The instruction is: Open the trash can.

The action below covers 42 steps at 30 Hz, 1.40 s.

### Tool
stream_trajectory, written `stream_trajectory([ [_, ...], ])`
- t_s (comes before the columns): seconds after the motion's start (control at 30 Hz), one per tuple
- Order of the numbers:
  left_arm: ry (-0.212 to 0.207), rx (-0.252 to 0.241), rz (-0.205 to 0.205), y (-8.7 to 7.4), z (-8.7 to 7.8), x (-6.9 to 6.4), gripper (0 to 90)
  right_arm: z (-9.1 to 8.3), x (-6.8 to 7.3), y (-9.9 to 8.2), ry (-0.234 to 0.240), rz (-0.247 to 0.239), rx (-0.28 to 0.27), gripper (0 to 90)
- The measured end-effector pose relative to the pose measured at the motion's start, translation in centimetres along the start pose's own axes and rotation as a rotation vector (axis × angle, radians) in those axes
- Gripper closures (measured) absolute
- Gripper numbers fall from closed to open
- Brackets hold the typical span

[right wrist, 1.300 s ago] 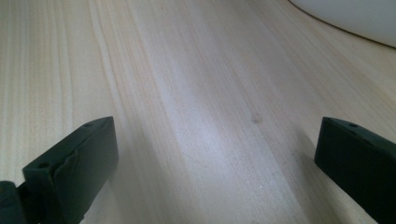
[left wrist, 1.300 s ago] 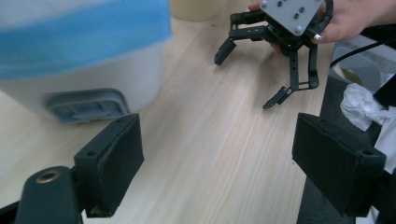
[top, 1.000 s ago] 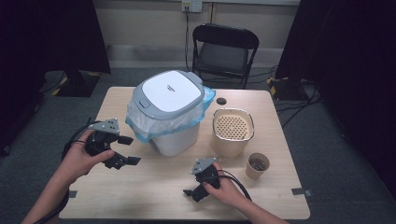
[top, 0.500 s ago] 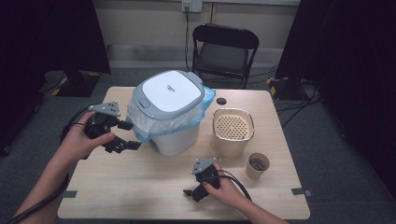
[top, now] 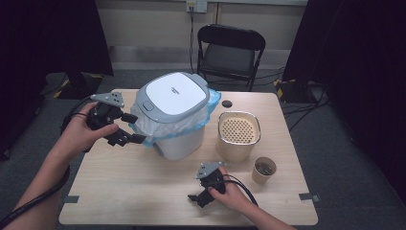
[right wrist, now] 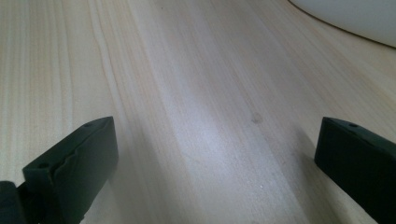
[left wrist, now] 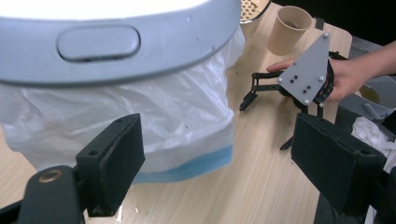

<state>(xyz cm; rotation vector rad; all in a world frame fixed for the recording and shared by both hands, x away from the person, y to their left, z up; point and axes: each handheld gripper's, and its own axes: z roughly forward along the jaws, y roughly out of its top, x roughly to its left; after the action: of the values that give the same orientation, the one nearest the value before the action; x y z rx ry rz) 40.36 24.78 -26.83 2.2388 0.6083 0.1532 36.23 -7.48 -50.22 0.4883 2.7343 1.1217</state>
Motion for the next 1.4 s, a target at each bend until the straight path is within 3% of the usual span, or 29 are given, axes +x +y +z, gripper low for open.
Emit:
stream_trajectory([
  [0.2, 0.003, 0.005, 0.01, 1.2, 0.0, 0.1, 16.7, 0.0, 0.0, 0.0, 0.001, 0.002, -0.002, 0.0],
  [0.47, 0.018, -0.027, 0.008, 2.8, -0.4, 0.4, 16.7, 0.0, 0.0, 0.0, 0.003, 0.001, 0.0, 0.0],
  [0.87, 0.007, -0.007, 0.028, 4.5, 0.4, 0.8, 16.8, 0.0, 0.0, 0.0, 0.003, 0.001, 0.0, 0.0],
  [1.23, 0.002, -0.004, 0.022, 4.7, 1.9, 1.8, 17.3, 0.0, 0.0, 0.0, 0.003, 0.001, -0.002, 0.0],
  [1.4, 0.002, -0.024, 0.017, 4.7, 2.0, 2.2, 17.3, 0.0, 0.0, 0.0, 0.004, 0.005, 0.001, 0.0],
])
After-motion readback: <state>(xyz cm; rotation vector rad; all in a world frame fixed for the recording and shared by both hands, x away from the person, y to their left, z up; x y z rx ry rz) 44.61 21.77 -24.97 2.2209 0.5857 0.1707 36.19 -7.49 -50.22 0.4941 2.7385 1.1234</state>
